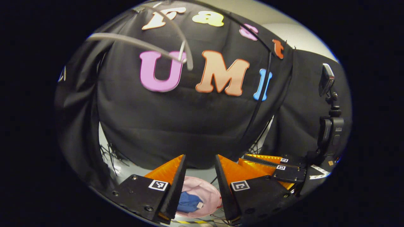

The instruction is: Grasp the clothes on the hanger with both hands and then place them into the laundry hamper below.

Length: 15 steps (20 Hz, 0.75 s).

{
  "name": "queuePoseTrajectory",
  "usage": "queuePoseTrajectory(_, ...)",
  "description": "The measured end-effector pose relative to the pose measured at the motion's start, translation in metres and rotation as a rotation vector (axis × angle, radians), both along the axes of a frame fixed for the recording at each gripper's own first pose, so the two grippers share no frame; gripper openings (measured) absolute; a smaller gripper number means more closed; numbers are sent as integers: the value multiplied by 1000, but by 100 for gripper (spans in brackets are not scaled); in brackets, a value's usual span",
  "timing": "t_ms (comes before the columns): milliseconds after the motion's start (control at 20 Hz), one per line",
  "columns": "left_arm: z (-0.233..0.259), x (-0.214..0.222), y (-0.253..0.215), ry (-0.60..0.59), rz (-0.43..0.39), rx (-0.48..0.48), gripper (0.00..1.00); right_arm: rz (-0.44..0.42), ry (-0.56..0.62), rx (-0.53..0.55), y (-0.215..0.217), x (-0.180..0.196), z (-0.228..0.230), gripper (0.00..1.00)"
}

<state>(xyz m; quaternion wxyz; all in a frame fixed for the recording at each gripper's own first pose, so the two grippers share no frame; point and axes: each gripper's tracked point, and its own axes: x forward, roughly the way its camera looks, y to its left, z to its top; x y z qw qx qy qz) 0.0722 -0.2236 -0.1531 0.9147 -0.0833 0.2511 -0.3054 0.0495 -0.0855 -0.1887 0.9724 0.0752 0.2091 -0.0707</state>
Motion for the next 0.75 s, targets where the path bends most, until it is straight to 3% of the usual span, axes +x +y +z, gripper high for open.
queuePoseTrajectory(250,79,8,5,-214,28,-83,57,-33,-204,-54,-10,0,104,13)
queuePoseTrajectory(550,112,6,30,-360,59,-148,57,-60,-370,-94,-20,-28,203,13)
queuePoseTrajectory(600,116,8,31,-380,65,-147,62,-62,-386,-100,-20,-31,213,13)
queuePoseTrajectory(650,120,7,32,-399,68,-148,53,-64,-398,-108,-20,-35,223,13)
queuePoseTrajectory(750,128,6,31,-424,72,-150,70,-71,-425,-123,-22,-44,236,10)
